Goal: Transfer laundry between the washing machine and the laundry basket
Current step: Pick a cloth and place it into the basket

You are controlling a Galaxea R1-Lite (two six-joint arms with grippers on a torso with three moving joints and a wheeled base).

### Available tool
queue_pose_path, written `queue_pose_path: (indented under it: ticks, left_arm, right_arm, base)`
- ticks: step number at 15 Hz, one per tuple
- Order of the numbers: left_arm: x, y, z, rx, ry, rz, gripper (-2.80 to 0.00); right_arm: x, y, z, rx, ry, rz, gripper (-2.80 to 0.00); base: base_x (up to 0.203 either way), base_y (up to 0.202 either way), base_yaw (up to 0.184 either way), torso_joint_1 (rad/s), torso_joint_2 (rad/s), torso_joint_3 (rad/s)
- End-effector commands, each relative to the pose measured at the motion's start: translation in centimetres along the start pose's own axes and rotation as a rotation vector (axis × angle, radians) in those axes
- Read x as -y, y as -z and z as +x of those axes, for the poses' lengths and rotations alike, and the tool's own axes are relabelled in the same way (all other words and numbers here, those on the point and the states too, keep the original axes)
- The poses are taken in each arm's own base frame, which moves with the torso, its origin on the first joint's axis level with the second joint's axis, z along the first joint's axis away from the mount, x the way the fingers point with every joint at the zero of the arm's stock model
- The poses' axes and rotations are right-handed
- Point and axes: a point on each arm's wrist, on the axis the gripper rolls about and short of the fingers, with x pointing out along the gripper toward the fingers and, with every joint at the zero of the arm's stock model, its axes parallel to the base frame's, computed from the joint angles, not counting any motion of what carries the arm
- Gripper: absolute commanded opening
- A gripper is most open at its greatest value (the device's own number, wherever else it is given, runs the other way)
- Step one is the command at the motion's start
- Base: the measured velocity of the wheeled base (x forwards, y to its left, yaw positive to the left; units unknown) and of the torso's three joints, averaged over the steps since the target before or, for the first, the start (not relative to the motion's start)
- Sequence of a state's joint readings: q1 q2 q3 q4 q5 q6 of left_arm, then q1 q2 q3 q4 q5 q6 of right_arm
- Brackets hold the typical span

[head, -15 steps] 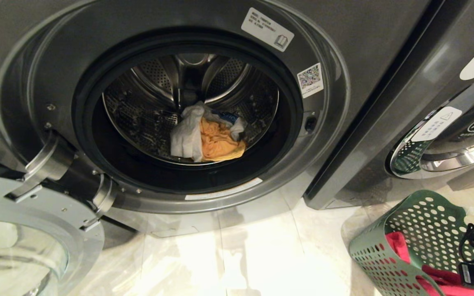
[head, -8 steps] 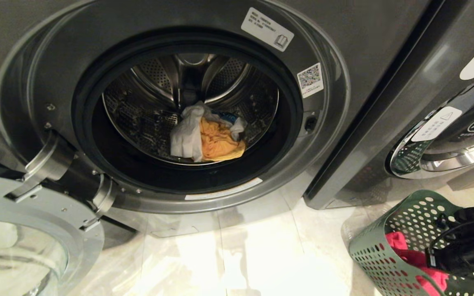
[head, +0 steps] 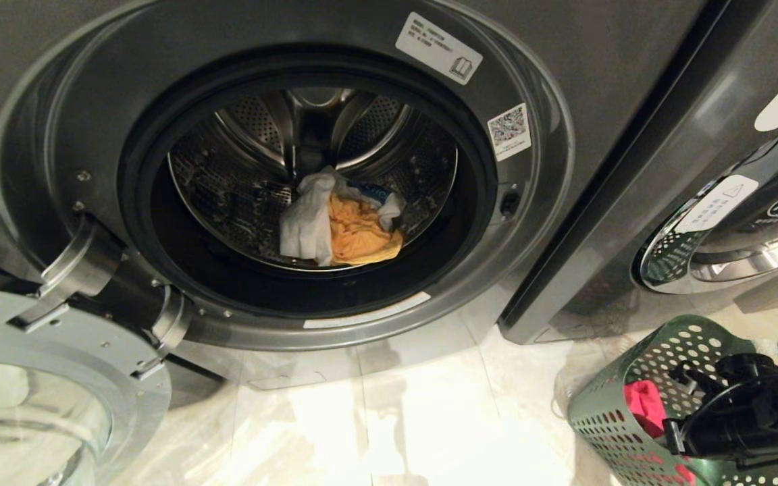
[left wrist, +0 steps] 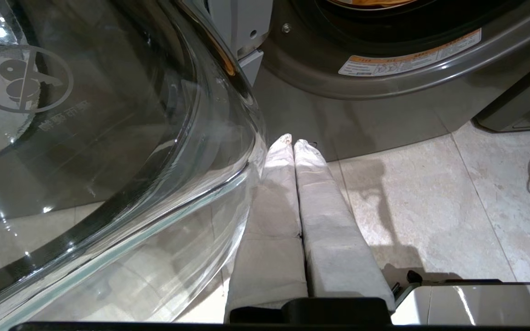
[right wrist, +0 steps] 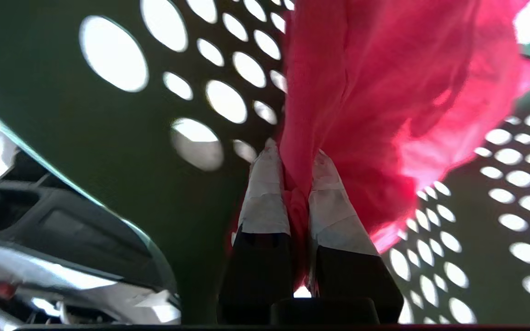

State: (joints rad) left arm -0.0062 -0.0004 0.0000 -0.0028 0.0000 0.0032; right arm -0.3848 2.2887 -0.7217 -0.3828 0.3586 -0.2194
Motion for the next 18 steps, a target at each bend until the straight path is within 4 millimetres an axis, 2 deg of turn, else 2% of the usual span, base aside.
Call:
queue_pose_path:
  ticks: [1, 8, 11, 18]
  left_arm:
    - [0.0, 0.0, 0.0, -0.002, 0.0, 0.0, -2.8]
    - [0.0, 0.0, 0.0, -0.002, 0.0, 0.0, -2.8]
    - [0.0, 0.0, 0.0, -0.002, 0.0, 0.0, -2.8]
    - [0.0, 0.0, 0.0, -0.002, 0.0, 0.0, -2.8]
  right_arm:
    - [-1.5, -0.2, 0.1, 0.009, -0.096, -0.036, -2.8]
    - [-6.1, -2.0, 0.6, 0.016, -0.188, 0.013, -2.8]
    - [-9.3, -2.8, 0.7, 0.011, -0.233, 0.077, -2.8]
    - [-15.3, -2.9, 1.0, 0.031, -0.311, 0.127, -2.8]
  base:
    - [0.0, 0.0, 0.0, 0.0, 0.0, 0.0]
    - [0.0, 0.0, 0.0, 0.0, 0.0, 0.0]
    - [0.0, 0.0, 0.0, 0.0, 0.0, 0.0]
    - [0.0, 0.0, 0.0, 0.0, 0.0, 0.0]
